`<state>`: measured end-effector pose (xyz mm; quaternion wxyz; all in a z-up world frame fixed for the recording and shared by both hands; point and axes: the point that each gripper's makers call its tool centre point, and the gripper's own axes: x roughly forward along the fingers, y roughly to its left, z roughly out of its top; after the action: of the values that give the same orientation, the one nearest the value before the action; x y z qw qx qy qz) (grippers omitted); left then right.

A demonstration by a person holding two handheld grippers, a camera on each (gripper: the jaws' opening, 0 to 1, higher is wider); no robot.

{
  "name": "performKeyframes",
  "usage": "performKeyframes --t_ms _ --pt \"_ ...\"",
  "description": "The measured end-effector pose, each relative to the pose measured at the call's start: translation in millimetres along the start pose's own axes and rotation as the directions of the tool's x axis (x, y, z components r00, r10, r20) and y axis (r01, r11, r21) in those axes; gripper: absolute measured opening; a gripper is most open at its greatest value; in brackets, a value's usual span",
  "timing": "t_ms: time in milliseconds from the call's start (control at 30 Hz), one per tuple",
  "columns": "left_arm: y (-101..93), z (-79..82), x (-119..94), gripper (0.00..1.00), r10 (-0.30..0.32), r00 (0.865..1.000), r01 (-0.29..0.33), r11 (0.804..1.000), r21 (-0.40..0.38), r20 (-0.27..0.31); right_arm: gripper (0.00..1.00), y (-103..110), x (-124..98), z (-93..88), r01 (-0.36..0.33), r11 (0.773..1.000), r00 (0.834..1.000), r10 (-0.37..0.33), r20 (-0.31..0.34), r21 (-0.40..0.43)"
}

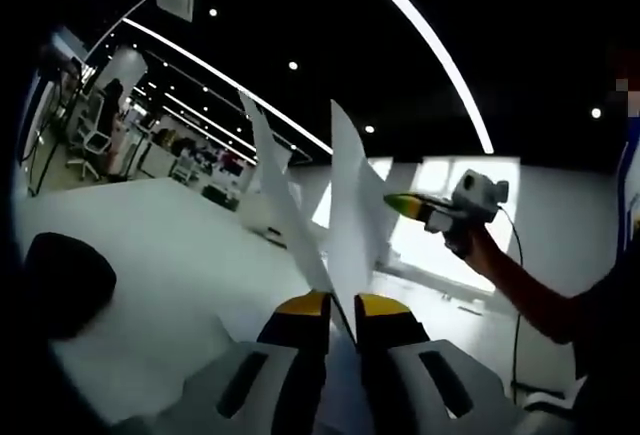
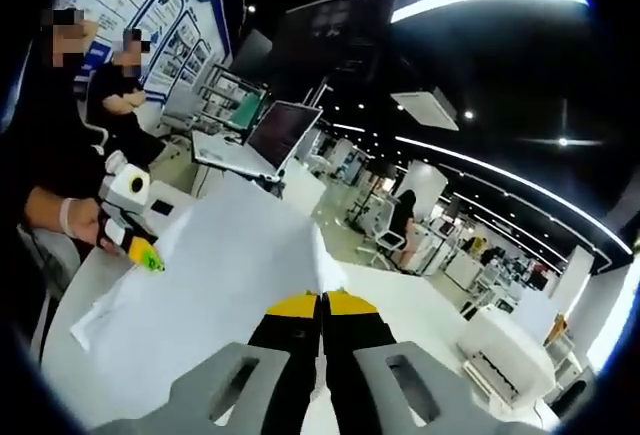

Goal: Organize the stack of printing papers by aligning and flattening the scattered papers on the table

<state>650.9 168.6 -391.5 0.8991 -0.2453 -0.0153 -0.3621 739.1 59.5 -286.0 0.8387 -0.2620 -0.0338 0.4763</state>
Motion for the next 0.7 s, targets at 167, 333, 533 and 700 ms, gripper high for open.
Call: performKeyframes --t_ms 167,333,533,700 --pt "-0.5 0.0 0 0.15 -0.002 1.000 0.002 1.000 0.000 0.001 0.00 -2 6 6.7 0.011 0.999 1.000 -0.011 0.014 0.041" --pt "-1.7 0.1 -1 0.15 -0.003 1.000 0.003 1.000 -0.001 0.003 0.00 0 11 9.9 0.010 0.998 1.000 -0.011 0.018 0.059" --pt "-2.2 0.3 -1 0.16 -0.004 1.000 0.004 1.000 -0.003 0.005 0.00 3 14 10.5 0.004 0.998 1.000 -0.006 0.019 0.070" --pt "-2.2 0.2 -1 0.16 -0.004 1.000 0.004 1.000 -0.003 0.004 0.00 5 15 10.7 0.001 0.997 1.000 -0.002 0.021 0.076"
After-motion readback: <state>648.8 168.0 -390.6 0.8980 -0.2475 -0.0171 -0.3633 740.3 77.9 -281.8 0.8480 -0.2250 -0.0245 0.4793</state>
